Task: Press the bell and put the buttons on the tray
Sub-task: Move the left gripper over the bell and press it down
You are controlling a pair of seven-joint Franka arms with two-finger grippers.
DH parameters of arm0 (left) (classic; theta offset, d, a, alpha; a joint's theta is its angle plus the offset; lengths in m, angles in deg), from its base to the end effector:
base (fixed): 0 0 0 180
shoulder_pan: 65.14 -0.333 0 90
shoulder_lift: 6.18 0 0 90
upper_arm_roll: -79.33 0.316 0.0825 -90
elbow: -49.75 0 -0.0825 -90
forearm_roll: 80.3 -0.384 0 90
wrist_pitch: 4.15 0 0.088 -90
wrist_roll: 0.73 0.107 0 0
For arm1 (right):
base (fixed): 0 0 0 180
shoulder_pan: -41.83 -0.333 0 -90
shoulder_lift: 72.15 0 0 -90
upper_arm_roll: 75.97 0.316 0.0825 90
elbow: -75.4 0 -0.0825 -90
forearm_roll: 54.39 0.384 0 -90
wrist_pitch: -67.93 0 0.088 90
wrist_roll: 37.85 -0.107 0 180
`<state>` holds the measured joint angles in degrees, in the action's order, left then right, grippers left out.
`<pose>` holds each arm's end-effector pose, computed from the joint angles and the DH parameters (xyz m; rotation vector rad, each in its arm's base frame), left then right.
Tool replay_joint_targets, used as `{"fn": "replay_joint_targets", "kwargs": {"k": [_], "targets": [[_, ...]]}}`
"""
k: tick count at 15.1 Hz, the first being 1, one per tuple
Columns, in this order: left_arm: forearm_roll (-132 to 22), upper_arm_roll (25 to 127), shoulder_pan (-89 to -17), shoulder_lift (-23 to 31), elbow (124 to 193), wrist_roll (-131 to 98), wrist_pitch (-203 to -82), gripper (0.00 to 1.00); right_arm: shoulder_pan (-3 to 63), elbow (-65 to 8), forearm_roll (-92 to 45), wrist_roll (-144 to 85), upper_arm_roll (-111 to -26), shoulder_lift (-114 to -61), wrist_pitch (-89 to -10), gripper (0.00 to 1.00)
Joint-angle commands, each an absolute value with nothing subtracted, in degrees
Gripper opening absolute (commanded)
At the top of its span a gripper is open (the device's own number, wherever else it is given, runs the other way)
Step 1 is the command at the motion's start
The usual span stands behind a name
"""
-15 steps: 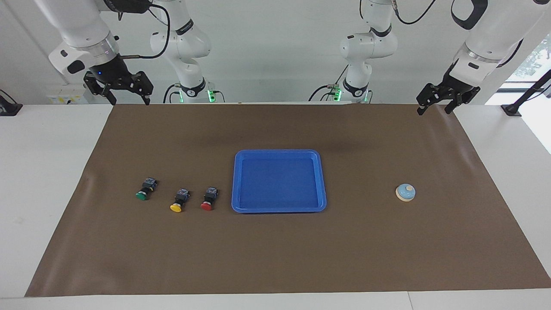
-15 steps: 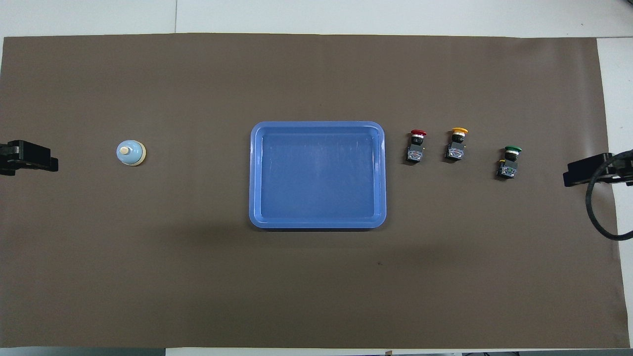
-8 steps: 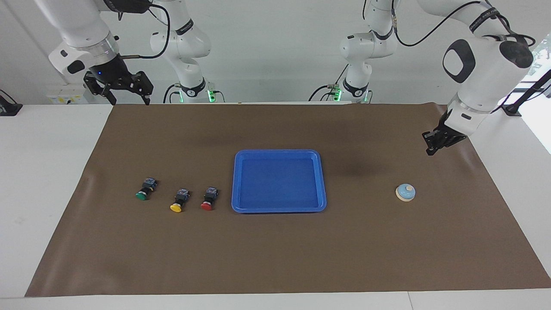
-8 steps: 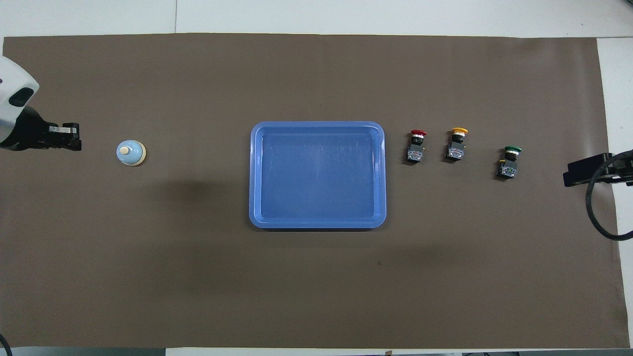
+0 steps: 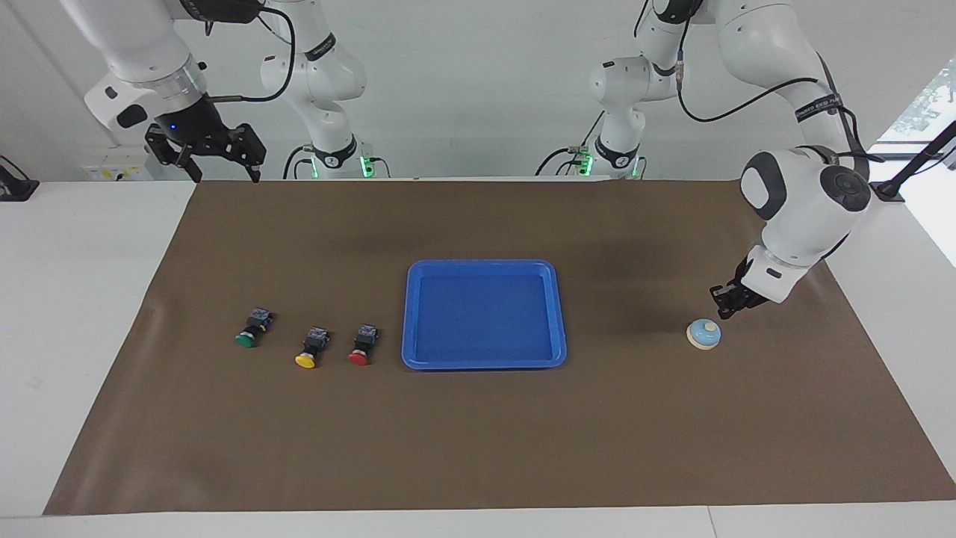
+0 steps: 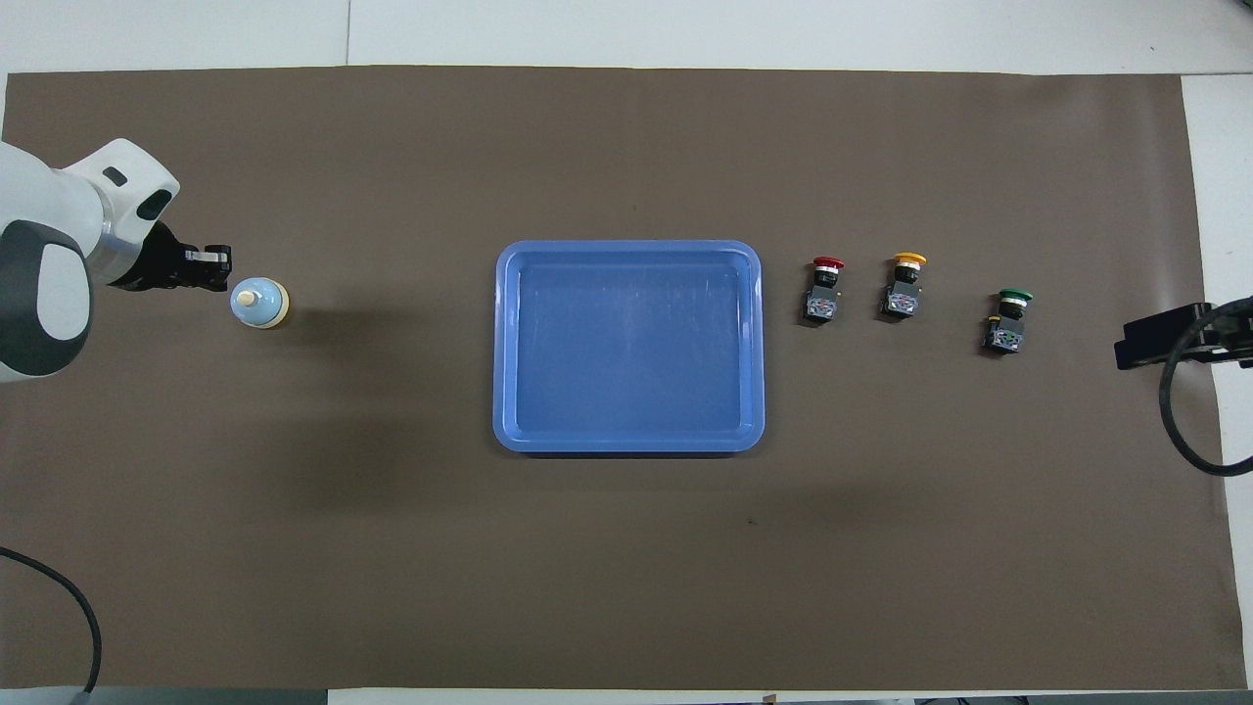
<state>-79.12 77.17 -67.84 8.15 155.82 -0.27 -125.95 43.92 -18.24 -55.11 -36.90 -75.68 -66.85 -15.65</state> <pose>0.6217 0.0062 0.3909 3.1146 0.0207 0.0386 0.5129 -0.0174 0.6349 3.1278 -0.0247 -0.1305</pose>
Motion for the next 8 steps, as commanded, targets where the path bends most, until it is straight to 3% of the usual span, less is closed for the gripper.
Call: {"fn": "replay_joint_targets", "kwargs": {"k": [1, 8], "targets": [[-80.2, 77.1, -68.1, 6.7, 160.4, 0.1, -131.1, 0.00, 44.9, -17.9, -54.1, -35.6, -75.2, -66.5, -14.7, 1.00], [-80.2, 77.1, -68.2, 7.5, 163.9, 0.1, -136.1, 0.00, 44.9, -17.9, -54.1, -35.6, -75.2, -66.5, -14.7, 1.00]]}}
